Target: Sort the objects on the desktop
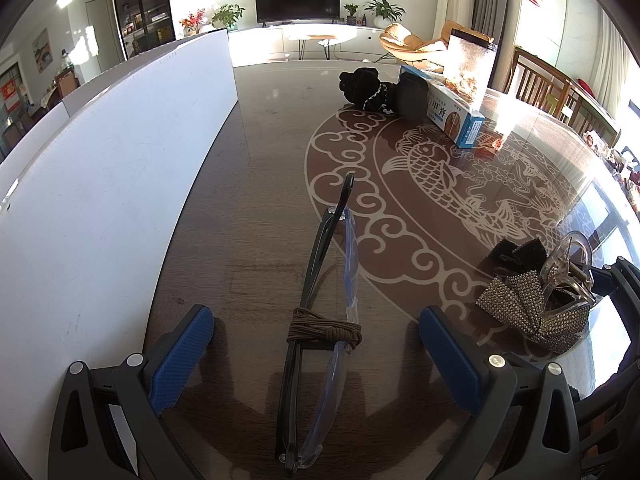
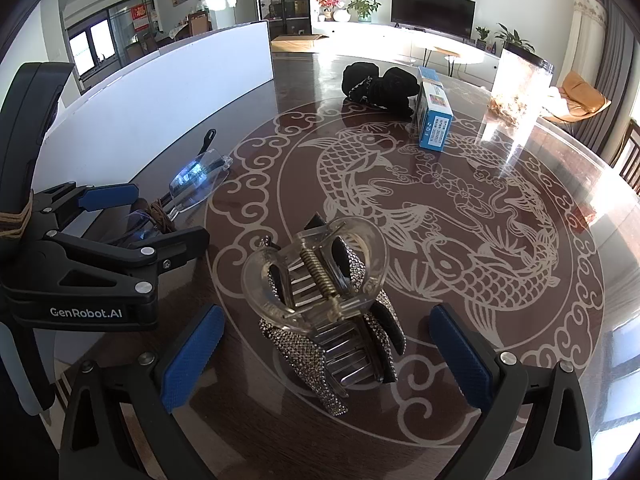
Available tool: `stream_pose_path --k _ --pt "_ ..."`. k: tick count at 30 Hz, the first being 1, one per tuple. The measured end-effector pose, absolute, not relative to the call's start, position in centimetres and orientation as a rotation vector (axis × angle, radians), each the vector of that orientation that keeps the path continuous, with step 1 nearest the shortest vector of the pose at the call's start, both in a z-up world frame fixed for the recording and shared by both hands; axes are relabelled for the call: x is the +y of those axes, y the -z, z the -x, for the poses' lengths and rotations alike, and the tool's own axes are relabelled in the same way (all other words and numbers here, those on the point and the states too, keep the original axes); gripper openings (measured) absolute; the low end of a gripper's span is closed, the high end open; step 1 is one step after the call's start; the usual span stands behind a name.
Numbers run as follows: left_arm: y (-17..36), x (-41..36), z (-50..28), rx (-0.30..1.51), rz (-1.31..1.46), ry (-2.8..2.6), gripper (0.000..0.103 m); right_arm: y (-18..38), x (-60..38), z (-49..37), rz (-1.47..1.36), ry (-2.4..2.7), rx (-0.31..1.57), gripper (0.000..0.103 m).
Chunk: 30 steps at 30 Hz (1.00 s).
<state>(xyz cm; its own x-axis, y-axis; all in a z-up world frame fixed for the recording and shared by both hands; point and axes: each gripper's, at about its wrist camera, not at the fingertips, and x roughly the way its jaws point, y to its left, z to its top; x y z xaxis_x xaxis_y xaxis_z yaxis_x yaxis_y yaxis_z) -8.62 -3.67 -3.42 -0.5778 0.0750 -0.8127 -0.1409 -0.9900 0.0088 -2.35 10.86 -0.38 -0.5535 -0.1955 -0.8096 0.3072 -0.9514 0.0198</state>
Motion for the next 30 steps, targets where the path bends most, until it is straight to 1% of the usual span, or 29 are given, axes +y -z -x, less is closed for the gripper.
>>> stream_pose_path --k 23,28,30 --pt "3.4 -3.7 8.6 0.110 1.378 -2.685 0.103 0.4 10.8 2.3 -1.299 2.536 0.177 0.103" --pt "3.1 -3.7 7.4 0.192 1.440 -2.548 0.103 0.4 10.9 2.4 -1.301 2.537 0.182 0.103" --pt "3.1 -3.6 7.0 0.229 1.439 -2.498 0.103 0.2 11.3 2.4 -1.289 2.526 0.138 0.103"
